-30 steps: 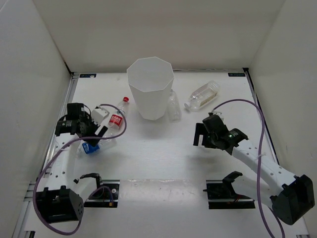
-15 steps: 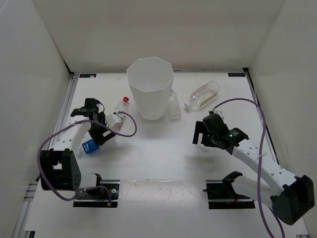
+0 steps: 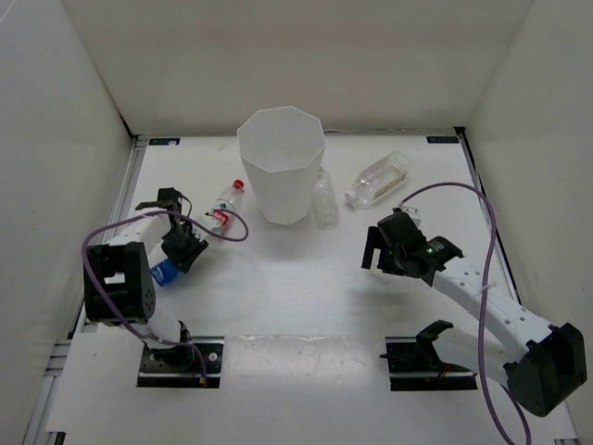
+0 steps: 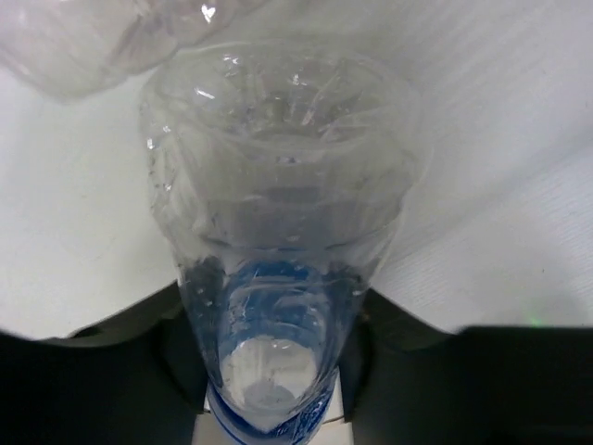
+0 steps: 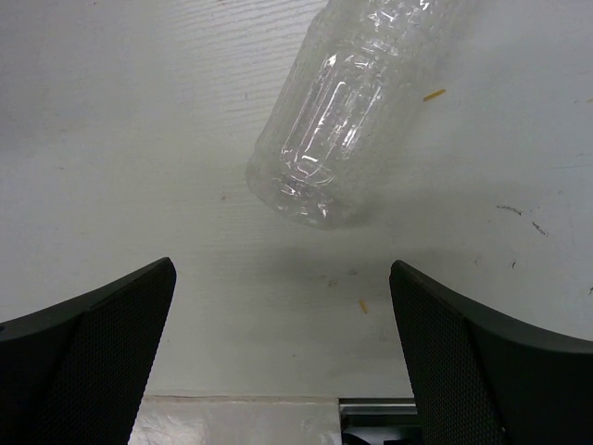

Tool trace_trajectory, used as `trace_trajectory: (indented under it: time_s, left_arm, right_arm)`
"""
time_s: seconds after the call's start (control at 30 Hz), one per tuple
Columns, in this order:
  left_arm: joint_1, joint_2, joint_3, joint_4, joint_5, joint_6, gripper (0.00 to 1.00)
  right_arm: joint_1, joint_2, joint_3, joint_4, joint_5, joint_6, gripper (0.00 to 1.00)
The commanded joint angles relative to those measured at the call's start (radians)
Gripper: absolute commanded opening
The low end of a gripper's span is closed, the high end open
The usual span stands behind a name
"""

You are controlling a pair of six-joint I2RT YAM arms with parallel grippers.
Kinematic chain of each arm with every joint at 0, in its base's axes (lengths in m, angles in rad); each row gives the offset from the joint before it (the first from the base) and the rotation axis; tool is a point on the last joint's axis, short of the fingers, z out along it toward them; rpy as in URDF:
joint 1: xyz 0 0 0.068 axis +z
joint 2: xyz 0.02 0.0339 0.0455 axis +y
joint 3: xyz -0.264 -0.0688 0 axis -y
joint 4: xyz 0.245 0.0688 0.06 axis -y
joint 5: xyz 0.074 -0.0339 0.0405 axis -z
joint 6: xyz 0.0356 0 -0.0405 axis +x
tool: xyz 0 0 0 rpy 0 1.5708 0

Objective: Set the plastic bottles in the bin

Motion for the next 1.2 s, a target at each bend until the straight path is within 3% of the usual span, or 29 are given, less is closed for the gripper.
trace_trajectory:
  time_s: [0.0,0.03,0.07,0.13,0.3,0.6,0.87,0.9,1.0,1.17]
  left_arm:
    - [0.02,-0.013,0.048,-0.022,0.059,-0.052,0.42]
    - [0.02,-0.013,0.048,-0.031,0.059,-0.052,0.39]
    - [0.02,-0.013,0.036,-0.031,0.059,-0.068,0.22]
    - [0.02,-0.004,0.036,-0.04,0.059,-0.106,0.1]
    - [0.057,-0.036,0.126,-0.101,0.097,-0.184,0.1]
    - [0.128,-0.051,0.535,-0.21,0.152,-0.252,0.1]
    - [0.005,0.124,1.066,0.084,0.162,-0.613,0.1]
    - [-0.009,0.179,1.209,0.093,0.177,-0.644,0.1]
    - [-0.08,0.24,1.429,0.166,0.186,-0.745,0.1]
    - [-0.219,0.277,1.522,0.357,0.073,-0.835,0.1]
  right_arm:
    - [-0.005,0.008,0.06,-0.025,0.038,0.002,1.0]
    - [-0.005,0.018,0.06,-0.025,0.053,0.002,1.0]
    - [-0.014,0.019,0.06,-0.025,0.054,0.011,1.0]
    - [-0.014,0.029,0.06,-0.025,0.054,0.011,1.0]
    - [-0.014,0.04,0.069,-0.025,0.054,0.002,1.0]
    - [-0.014,0.04,0.049,-0.004,0.054,0.011,1.0]
    - [-0.014,0.019,0.031,-0.004,0.034,0.039,1.0]
    - [-0.014,0.008,0.031,-0.004,0.034,0.039,1.0]
    - [-0.014,-0.018,0.008,-0.004,0.034,0.06,1.0]
    - [-0.005,-0.049,-0.013,-0.014,0.034,0.088,1.0]
